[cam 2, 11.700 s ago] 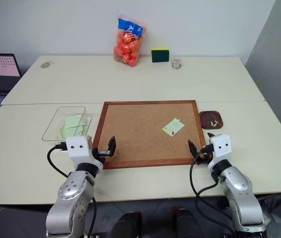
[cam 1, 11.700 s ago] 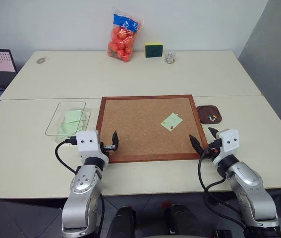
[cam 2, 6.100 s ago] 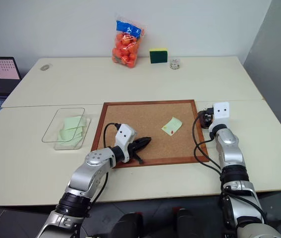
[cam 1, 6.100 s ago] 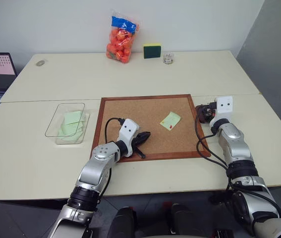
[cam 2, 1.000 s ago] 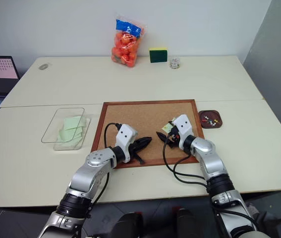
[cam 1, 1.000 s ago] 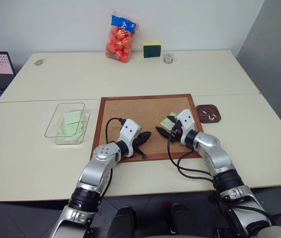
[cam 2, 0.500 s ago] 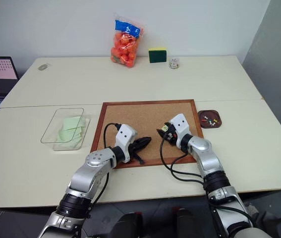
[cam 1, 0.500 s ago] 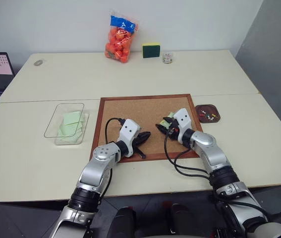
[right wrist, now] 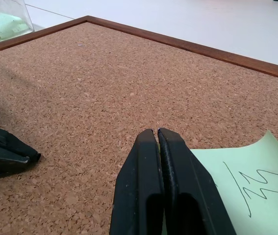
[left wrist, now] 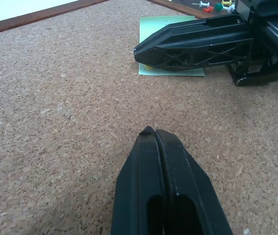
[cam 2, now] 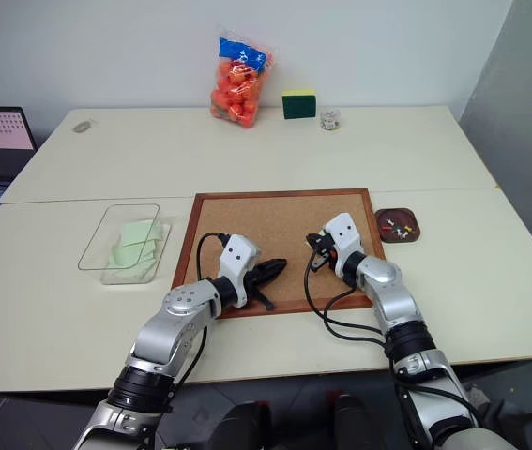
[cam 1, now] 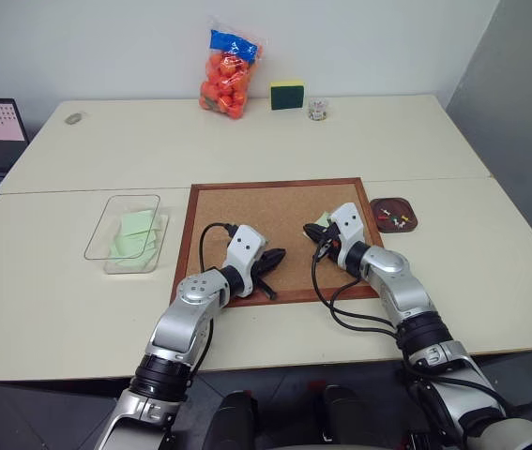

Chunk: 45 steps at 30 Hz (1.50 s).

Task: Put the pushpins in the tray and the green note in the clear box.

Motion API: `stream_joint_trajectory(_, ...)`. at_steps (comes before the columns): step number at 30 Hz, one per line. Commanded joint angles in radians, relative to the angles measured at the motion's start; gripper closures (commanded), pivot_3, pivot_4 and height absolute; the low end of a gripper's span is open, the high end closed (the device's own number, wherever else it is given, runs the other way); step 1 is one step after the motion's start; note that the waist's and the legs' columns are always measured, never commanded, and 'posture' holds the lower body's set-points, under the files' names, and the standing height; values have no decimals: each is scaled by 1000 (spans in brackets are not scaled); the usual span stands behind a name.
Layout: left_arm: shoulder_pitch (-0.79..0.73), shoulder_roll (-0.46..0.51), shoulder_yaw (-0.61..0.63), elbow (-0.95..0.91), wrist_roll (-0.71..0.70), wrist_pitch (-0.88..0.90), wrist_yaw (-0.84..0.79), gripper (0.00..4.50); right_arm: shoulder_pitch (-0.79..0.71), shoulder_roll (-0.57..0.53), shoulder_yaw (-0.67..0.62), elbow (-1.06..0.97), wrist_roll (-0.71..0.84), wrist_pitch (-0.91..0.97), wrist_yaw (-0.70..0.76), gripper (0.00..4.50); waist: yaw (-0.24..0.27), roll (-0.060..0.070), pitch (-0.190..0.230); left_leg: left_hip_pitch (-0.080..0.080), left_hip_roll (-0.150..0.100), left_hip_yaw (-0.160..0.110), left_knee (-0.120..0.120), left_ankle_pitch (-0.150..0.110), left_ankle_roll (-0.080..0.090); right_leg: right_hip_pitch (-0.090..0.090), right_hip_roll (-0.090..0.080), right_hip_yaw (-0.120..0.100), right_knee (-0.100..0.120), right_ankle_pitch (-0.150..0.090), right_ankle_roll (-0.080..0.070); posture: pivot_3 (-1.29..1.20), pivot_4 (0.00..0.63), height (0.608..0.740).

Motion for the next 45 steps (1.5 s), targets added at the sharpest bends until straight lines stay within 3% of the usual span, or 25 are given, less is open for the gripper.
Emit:
stream_joint_trajectory(1, 14, -2, -16, 2, 7, 15, -2, 4500, -15, -2, -16, -5, 0, -19, -4, 4490, 0, 0, 0, 0, 0, 0, 0, 0, 0, 0, 0, 0, 0, 0, 0, 0, 150, 740)
stream_joint_trajectory(11, 18, -6, -19, 0, 6, 15, -1, 4500, 20, 12, -68, -166, 94, -70, 32, 4490, 1, 0, 0, -4, 0, -1, 0, 0, 0, -2, 0, 0, -1, 3, -4, 0, 150, 740)
stream_joint_trajectory(29, 9, -8, -30, 6, 6, 8, -9, 4500, 55, -33, -106, -202, 81, -36, -32, 4490, 2, 0, 0, -3, 0, -1, 0, 0, 0, -1, 0, -1, -1, 2, -4, 0, 150, 740)
stream_joint_trajectory(37, -13, -84, 39, -63, -141, 43, -47, 4500, 77, -33, -103, -261, 89, -6, -33, 4490, 2, 0, 0, -4, 0, -1, 0, 0, 0, -2, 0, -1, -1, 2, -4, 0, 150, 740)
stream_joint_trajectory(38, -17, -92, 52, -92, -189, 73, -67, 4096, 77, -28, -102, -275, 93, 0, -33, 4500, 2, 0, 0, -4, 0, 0, 0, 0, 0, -2, 0, -1, -1, 3, -4, 0, 150, 740)
stream_joint_trajectory(45, -69, -134, 130, -117, -330, 161, -65, 2835, 82, -6, -97, -401, 133, 70, -27, 4500, 0, 0, 0, -10, 0, -1, 1, 0, 0, -9, 1, -1, 1, 3, -4, 0, 150, 740)
